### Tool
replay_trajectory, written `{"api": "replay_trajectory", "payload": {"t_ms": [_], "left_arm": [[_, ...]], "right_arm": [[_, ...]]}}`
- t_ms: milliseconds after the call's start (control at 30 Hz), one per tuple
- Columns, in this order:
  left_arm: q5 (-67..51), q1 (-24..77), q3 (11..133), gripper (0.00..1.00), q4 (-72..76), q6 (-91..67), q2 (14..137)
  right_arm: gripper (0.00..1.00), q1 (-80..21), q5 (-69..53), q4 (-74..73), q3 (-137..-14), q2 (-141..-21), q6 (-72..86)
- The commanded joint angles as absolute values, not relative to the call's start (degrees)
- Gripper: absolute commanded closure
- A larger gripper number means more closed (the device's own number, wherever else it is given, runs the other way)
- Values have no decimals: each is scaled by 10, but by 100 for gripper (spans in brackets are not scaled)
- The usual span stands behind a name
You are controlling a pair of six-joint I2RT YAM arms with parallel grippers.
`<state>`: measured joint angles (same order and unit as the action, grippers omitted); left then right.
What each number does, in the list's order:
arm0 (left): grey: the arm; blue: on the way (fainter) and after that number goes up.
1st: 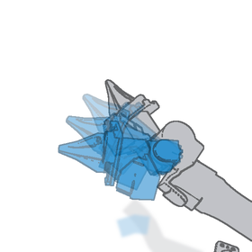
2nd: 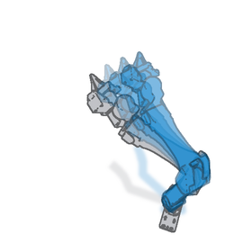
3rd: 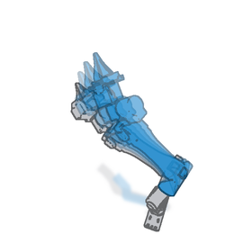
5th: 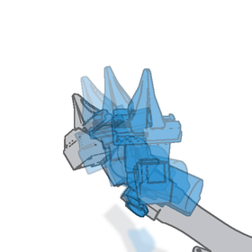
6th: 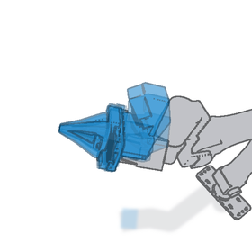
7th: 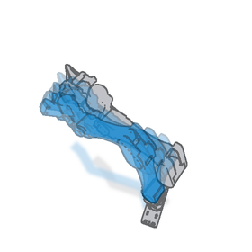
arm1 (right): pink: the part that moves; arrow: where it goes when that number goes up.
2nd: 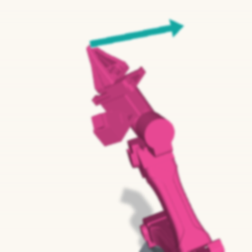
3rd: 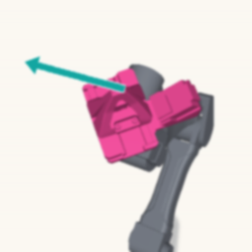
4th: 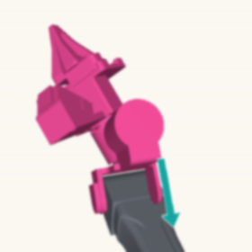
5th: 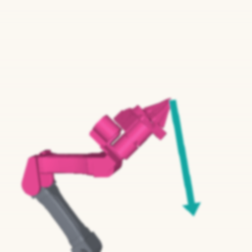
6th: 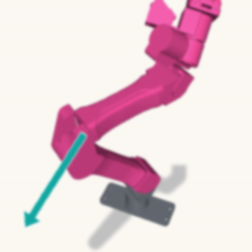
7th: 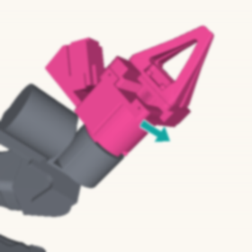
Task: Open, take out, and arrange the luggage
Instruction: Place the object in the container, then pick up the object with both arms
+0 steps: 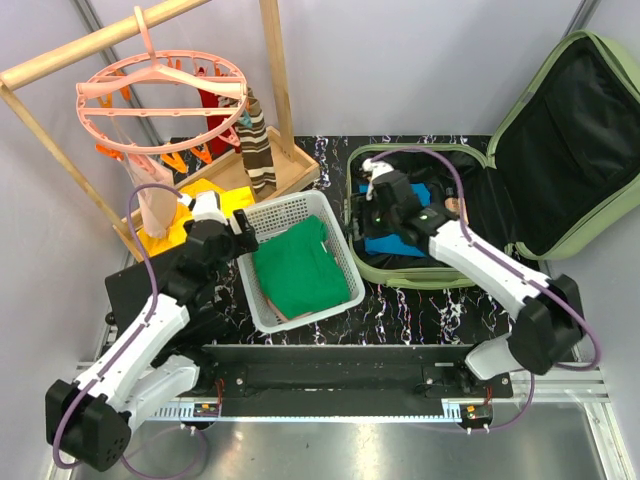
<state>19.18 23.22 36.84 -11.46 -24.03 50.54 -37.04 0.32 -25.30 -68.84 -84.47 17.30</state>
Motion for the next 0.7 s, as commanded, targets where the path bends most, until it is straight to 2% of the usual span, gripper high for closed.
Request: {"api": "replay_trajectory", "payload": {"t_ms": [0, 167, 400, 533, 667], "left_arm": [[151, 213, 361, 12, -141, -254, 516], [125, 202, 367, 26, -129, -255, 587], [105, 191, 377, 35, -119, -250, 664], [112, 191, 372, 44, -102, -243, 683], [56, 191, 366, 58, -49, -236, 699]], "right_arm": [[40, -331, 30, -261, -692, -768, 146], [40, -232, -35, -269, -666, -740, 147], [38, -101, -112, -268, -675, -777, 116], [38, -86, -130, -258, -684, -797, 110], [38, -83, -138, -250, -680, -809, 107]]}}
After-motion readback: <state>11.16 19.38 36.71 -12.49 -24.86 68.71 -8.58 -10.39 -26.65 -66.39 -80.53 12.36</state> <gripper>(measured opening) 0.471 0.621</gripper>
